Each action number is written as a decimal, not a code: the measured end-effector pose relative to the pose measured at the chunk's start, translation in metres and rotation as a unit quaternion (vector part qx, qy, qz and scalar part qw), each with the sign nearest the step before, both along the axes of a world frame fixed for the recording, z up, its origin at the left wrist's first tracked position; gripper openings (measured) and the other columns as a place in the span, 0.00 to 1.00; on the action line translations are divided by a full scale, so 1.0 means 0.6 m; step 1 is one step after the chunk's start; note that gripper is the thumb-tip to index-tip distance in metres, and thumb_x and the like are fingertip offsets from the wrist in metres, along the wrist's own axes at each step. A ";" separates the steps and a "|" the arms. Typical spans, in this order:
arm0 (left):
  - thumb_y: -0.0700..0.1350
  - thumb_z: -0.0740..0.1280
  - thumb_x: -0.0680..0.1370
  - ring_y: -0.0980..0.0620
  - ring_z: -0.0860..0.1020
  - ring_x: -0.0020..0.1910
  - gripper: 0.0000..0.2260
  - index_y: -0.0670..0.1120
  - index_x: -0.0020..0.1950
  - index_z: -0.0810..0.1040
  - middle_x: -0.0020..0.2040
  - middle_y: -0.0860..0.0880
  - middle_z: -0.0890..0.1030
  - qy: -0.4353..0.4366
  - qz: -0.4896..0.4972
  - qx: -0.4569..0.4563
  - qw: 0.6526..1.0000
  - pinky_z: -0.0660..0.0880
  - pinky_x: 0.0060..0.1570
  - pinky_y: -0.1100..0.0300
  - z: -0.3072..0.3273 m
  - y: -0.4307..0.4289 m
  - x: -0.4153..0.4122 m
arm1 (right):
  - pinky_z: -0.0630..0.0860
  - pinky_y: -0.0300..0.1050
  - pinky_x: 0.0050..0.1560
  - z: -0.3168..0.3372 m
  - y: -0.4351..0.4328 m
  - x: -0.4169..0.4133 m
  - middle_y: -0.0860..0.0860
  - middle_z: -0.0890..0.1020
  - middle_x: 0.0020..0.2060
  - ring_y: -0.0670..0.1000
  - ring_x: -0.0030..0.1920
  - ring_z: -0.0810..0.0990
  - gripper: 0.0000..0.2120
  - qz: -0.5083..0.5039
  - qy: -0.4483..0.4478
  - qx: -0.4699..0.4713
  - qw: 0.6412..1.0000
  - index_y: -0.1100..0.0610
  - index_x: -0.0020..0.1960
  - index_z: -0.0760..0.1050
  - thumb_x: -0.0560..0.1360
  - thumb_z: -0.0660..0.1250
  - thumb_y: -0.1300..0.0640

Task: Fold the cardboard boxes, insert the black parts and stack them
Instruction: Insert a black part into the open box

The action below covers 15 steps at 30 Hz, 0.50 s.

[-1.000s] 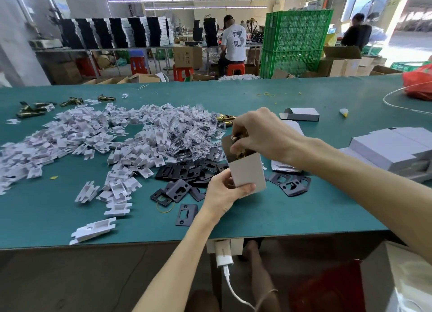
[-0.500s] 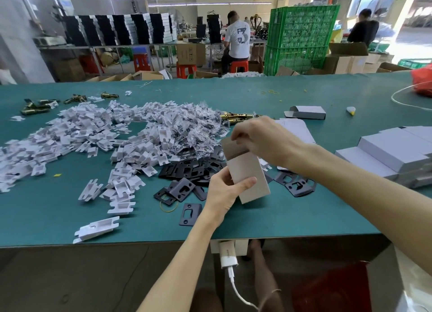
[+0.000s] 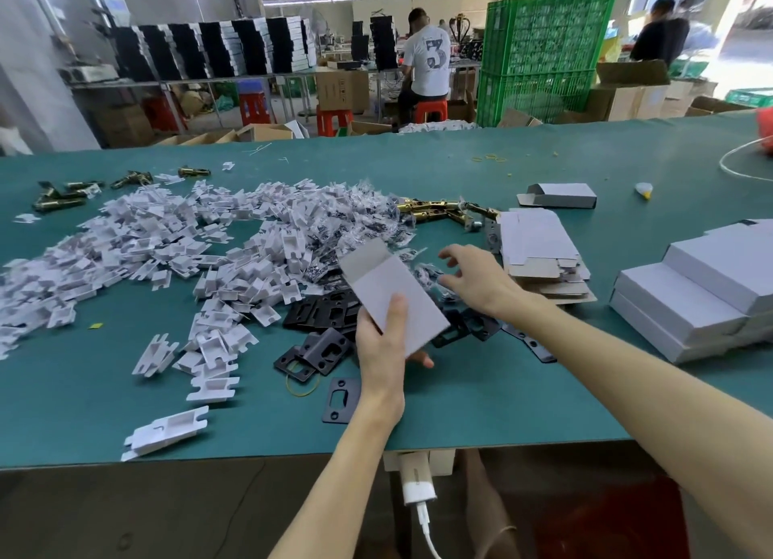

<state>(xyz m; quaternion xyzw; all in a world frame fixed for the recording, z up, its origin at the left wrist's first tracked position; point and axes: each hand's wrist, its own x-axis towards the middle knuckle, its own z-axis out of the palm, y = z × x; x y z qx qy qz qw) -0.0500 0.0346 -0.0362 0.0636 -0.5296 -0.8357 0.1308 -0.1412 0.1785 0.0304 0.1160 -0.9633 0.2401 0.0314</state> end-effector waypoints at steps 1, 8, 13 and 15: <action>0.51 0.71 0.81 0.49 0.82 0.37 0.14 0.46 0.63 0.75 0.43 0.47 0.82 0.007 -0.009 -0.014 1.000 0.77 0.24 0.56 0.000 0.002 0.001 | 0.72 0.54 0.67 -0.008 -0.008 -0.007 0.59 0.77 0.65 0.59 0.64 0.76 0.22 -0.001 0.004 -0.001 1.000 0.59 0.73 0.70 0.81 0.67 0.56; 0.53 0.75 0.75 0.49 0.85 0.45 0.16 0.48 0.58 0.79 0.47 0.50 0.86 0.024 -0.033 -0.054 0.998 0.82 0.34 0.53 0.005 0.008 0.004 | 0.75 0.56 0.54 -0.036 -0.046 -0.033 0.60 0.80 0.54 0.62 0.56 0.76 0.06 0.009 -0.003 0.031 0.999 0.59 0.49 0.73 0.81 0.63 0.57; 0.45 0.79 0.75 0.50 0.85 0.48 0.15 0.48 0.59 0.80 0.50 0.50 0.87 0.023 -0.030 -0.050 0.998 0.84 0.44 0.52 0.004 0.006 0.003 | 0.75 0.56 0.59 -0.039 -0.032 -0.029 0.59 0.75 0.58 0.61 0.58 0.74 0.10 -0.012 0.011 0.047 0.999 0.60 0.61 0.77 0.81 0.64 0.58; 0.41 0.80 0.74 0.50 0.85 0.51 0.17 0.48 0.59 0.80 0.52 0.49 0.87 0.034 -0.025 -0.046 0.998 0.83 0.48 0.55 0.004 0.006 0.003 | 0.74 0.55 0.61 -0.034 -0.021 -0.025 0.58 0.76 0.59 0.60 0.60 0.75 0.12 -0.014 0.004 0.044 0.999 0.60 0.63 0.77 0.82 0.63 0.60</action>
